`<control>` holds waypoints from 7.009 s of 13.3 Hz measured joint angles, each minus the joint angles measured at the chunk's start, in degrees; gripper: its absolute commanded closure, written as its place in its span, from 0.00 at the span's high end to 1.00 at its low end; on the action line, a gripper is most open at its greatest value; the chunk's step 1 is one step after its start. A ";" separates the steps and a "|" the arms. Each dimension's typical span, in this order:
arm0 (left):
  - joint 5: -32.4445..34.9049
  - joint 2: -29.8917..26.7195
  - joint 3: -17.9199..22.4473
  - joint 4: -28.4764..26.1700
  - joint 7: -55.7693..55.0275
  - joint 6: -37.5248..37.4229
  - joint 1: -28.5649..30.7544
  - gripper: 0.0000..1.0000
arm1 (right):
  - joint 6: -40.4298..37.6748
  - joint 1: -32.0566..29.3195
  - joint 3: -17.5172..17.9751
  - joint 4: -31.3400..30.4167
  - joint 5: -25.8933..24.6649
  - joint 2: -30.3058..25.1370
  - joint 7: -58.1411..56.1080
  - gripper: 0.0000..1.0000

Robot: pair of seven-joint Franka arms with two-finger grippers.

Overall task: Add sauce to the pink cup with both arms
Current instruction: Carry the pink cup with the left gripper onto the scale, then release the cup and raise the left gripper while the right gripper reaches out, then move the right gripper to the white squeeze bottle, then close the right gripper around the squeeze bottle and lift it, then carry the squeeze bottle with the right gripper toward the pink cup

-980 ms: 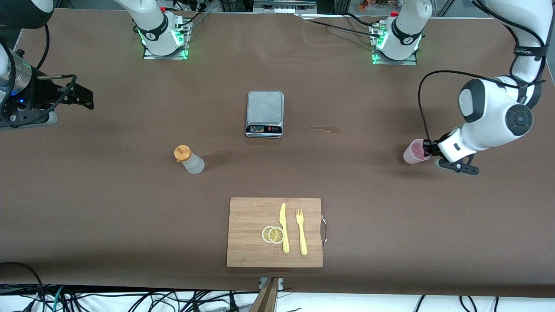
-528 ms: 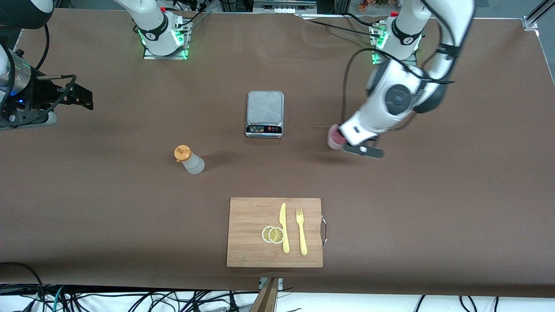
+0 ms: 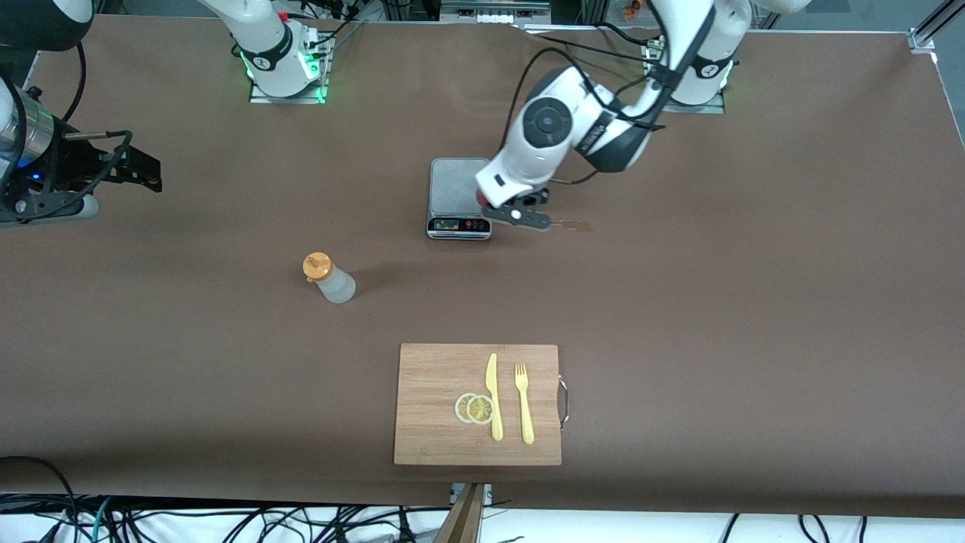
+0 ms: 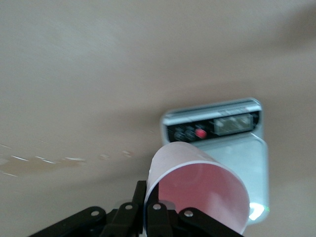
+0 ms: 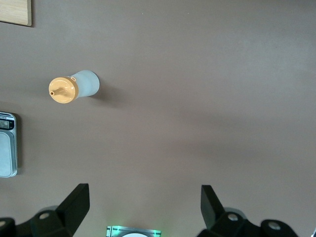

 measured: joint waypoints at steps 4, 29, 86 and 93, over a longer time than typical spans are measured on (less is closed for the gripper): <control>-0.79 4.23 -0.02 0.70 -4.12 4.18 -5.56 0.00 | 0.06 -0.06 -0.04 0.00 0.29 0.00 0.00 1.00; 3.42 -18.38 9.17 16.04 19.18 -34.38 25.89 1.00 | 6.27 -5.11 -1.69 -3.31 15.01 5.64 -46.10 1.00; 12.82 -18.98 5.70 18.67 36.09 -45.06 39.10 1.00 | 50.70 24.87 0.00 -37.53 39.87 7.38 -78.55 0.00; 12.82 -18.98 5.70 18.69 36.10 -45.06 39.12 1.00 | 43.88 33.17 0.13 -37.79 13.00 4.62 -47.67 0.00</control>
